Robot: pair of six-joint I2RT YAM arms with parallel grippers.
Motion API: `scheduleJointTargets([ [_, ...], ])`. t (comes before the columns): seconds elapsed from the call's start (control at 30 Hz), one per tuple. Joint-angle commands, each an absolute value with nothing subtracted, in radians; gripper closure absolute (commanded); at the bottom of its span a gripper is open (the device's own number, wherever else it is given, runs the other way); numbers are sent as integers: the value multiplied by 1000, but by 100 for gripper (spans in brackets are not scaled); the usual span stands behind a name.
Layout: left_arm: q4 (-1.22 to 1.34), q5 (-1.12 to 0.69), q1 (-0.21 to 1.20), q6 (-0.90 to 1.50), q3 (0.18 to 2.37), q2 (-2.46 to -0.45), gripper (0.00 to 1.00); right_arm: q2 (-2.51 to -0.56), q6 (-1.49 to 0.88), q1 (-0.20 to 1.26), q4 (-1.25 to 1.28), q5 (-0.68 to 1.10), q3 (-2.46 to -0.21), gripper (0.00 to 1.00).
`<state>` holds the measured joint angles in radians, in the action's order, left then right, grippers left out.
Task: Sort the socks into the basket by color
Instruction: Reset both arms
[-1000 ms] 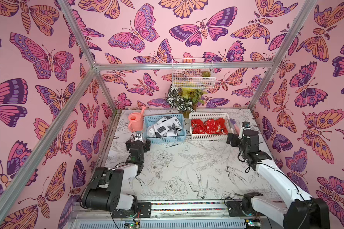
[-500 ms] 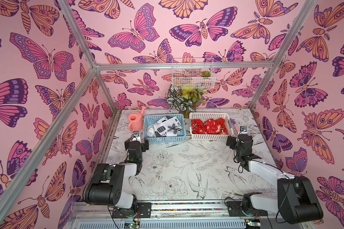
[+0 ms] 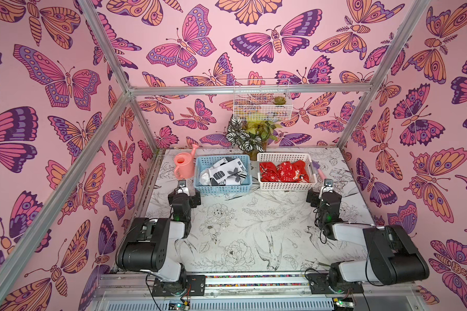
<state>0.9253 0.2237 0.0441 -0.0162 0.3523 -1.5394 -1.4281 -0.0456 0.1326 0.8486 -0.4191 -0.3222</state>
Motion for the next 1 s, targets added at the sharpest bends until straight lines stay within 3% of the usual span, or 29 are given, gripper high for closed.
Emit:
scheduleJointTargets([
  [0.0, 956, 206, 37, -7, 349, -1549, 0, -1441, -39, 132, 930, -433, -316, 1],
  [0.2, 962, 207, 35, -8, 349, -1554, 0, -1485, -34, 118, 942, -368, -324, 1],
  [0.3, 926, 206, 36, 0, 356, -1542, 0, -1552, -12, 118, 1070, -353, -310, 1],
  [0.5, 943, 207, 36, -5, 352, -1548, 0, -1503, -53, 43, 807, -180, -401, 1],
  [0.97, 943, 206, 35, -5, 353, -1548, 0, -1506, -54, 41, 816, -175, -399, 1],
])
